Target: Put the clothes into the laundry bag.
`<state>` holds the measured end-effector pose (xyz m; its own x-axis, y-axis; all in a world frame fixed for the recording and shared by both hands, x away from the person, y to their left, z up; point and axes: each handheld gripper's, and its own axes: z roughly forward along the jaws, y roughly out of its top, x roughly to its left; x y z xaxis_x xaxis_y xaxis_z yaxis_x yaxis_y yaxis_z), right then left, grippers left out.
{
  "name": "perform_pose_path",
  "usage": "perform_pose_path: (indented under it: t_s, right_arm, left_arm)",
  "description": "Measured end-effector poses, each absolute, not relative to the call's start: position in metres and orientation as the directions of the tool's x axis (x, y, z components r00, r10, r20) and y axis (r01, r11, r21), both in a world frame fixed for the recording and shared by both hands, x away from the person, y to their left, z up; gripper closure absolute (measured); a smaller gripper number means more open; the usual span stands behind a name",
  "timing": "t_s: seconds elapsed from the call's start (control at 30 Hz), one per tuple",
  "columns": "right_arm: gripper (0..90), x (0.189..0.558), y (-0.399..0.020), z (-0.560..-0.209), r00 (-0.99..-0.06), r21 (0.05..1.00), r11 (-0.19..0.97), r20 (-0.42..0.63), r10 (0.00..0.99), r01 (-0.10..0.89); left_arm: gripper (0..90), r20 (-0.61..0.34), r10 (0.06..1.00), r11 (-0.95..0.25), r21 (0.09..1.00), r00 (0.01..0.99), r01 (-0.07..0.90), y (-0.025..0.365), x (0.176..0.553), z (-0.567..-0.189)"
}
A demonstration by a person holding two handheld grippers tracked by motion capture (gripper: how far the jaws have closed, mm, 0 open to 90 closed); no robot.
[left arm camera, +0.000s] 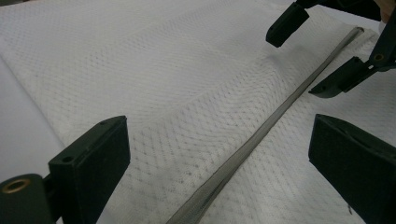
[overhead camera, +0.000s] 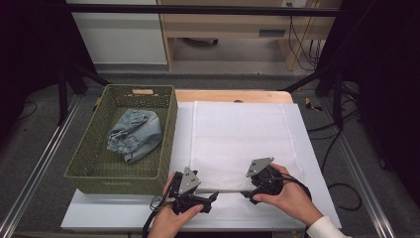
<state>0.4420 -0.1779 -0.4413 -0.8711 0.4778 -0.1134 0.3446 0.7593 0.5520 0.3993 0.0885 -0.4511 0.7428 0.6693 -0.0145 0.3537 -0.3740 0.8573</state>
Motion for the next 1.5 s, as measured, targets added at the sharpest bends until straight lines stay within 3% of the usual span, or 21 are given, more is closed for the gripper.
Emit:
perform_pose_path:
  t_s: [0.57,1.23,1.5]
  right_arm:
    - [21.7,0.451,-0.169,-0.454,-0.885,0.508,0.791,-0.111,0.452,0.34]
    - [73.6,0.454,-0.165,-0.458,-0.917,0.502,0.804,-0.048,0.395,0.32]
    - [86.7,0.451,-0.163,-0.458,-0.922,0.497,0.806,-0.03,0.387,0.322]
  left_arm:
    - [5.5,-0.015,0.663,-0.388,0.848,0.749,0.36,0.088,0.398,-0.454]
    - [5.8,-0.017,0.648,-0.398,0.845,0.762,0.358,0.085,0.394,-0.456]
    - [5.8,-0.018,0.65,-0.396,0.845,0.76,0.359,0.086,0.394,-0.455]
